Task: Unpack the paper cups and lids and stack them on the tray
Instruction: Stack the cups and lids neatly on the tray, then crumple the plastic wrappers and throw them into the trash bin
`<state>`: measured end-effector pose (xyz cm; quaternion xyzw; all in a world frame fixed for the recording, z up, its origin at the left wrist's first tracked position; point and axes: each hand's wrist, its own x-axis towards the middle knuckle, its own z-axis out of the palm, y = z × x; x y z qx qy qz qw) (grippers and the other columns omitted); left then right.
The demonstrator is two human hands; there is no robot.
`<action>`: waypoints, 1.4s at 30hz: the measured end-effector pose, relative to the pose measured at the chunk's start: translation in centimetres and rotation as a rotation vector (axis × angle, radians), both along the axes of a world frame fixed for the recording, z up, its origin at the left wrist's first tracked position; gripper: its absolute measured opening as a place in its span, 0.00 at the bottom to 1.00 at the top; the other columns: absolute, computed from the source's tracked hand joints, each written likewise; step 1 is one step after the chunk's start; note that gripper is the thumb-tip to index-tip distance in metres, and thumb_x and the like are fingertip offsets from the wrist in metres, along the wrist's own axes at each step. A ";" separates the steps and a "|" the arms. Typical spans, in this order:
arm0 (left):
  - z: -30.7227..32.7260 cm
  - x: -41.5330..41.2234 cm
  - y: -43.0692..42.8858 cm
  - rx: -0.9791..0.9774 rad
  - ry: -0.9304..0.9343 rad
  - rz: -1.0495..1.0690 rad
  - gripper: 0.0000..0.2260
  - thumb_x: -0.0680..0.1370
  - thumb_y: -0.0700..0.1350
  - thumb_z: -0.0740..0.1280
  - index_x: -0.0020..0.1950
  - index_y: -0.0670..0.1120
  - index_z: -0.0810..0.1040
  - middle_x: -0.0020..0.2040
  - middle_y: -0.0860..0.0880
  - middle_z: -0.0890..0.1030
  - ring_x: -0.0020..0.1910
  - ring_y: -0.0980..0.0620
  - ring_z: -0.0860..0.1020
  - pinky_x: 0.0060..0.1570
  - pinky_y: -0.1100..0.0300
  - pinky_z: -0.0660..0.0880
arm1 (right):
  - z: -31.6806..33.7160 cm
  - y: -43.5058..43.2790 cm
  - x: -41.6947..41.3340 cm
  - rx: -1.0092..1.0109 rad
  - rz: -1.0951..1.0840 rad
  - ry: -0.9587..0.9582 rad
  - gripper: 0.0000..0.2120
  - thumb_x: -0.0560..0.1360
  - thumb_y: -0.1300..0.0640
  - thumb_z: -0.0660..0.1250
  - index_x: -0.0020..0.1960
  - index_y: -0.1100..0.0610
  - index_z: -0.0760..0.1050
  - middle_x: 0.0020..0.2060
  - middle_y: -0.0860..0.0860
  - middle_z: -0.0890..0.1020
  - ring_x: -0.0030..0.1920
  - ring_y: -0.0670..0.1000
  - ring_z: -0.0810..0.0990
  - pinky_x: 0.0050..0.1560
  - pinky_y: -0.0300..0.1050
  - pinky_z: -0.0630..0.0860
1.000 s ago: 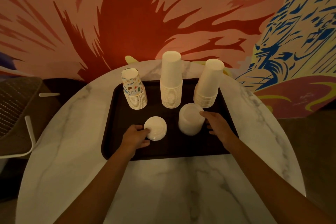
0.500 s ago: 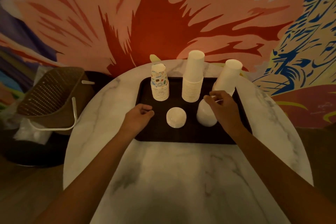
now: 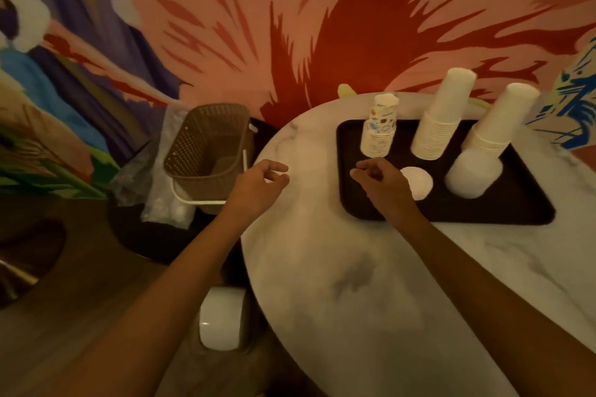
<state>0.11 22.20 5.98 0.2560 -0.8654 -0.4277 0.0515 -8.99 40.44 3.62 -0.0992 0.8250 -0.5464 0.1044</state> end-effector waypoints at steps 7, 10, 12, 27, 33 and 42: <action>-0.1 5.8 -7.3 0.026 0.005 0.090 0.08 0.77 0.44 0.64 0.55 0.46 0.77 0.43 0.52 0.76 0.45 0.54 0.74 0.46 0.62 0.69 | -0.4 -8.3 5.3 -0.037 0.073 -0.019 0.11 0.75 0.55 0.65 0.55 0.58 0.75 0.44 0.51 0.76 0.41 0.47 0.75 0.38 0.35 0.71; -0.3 7.5 -9.9 0.063 0.015 0.155 0.09 0.77 0.42 0.64 0.56 0.44 0.77 0.38 0.52 0.74 0.43 0.52 0.74 0.45 0.59 0.70 | -0.3 -11.7 6.3 -0.027 0.133 0.000 0.10 0.75 0.54 0.65 0.54 0.57 0.75 0.43 0.51 0.77 0.39 0.46 0.74 0.38 0.35 0.71; -0.6 8.7 -11.6 0.082 0.024 0.210 0.08 0.77 0.42 0.64 0.55 0.44 0.77 0.38 0.50 0.75 0.44 0.50 0.76 0.48 0.55 0.73 | -0.2 -13.9 6.8 -0.017 0.193 0.000 0.10 0.75 0.55 0.65 0.55 0.57 0.75 0.43 0.50 0.76 0.38 0.44 0.73 0.37 0.33 0.70; -6.2 8.7 -26.1 0.088 -0.254 0.313 0.19 0.78 0.48 0.63 0.67 0.43 0.71 0.64 0.42 0.75 0.61 0.44 0.74 0.64 0.49 0.71 | -0.4 -29.0 8.7 -0.039 0.255 -0.075 0.08 0.74 0.57 0.65 0.53 0.57 0.75 0.39 0.48 0.75 0.39 0.43 0.73 0.39 0.31 0.68; -10.1 5.8 -29.7 0.091 -0.456 0.194 0.23 0.78 0.51 0.62 0.70 0.40 0.67 0.67 0.40 0.71 0.64 0.41 0.71 0.66 0.49 0.68 | -1.1 -31.6 8.8 -0.026 0.101 -0.084 0.08 0.75 0.56 0.65 0.53 0.57 0.75 0.35 0.44 0.72 0.38 0.42 0.72 0.38 0.29 0.68; -14.1 3.9 -31.6 0.106 -0.440 0.173 0.18 0.77 0.47 0.65 0.64 0.40 0.74 0.62 0.39 0.76 0.60 0.40 0.74 0.60 0.51 0.70 | -2.6 -31.2 9.7 0.014 -0.034 -0.134 0.11 0.75 0.57 0.65 0.55 0.59 0.75 0.43 0.52 0.75 0.43 0.47 0.73 0.35 0.26 0.67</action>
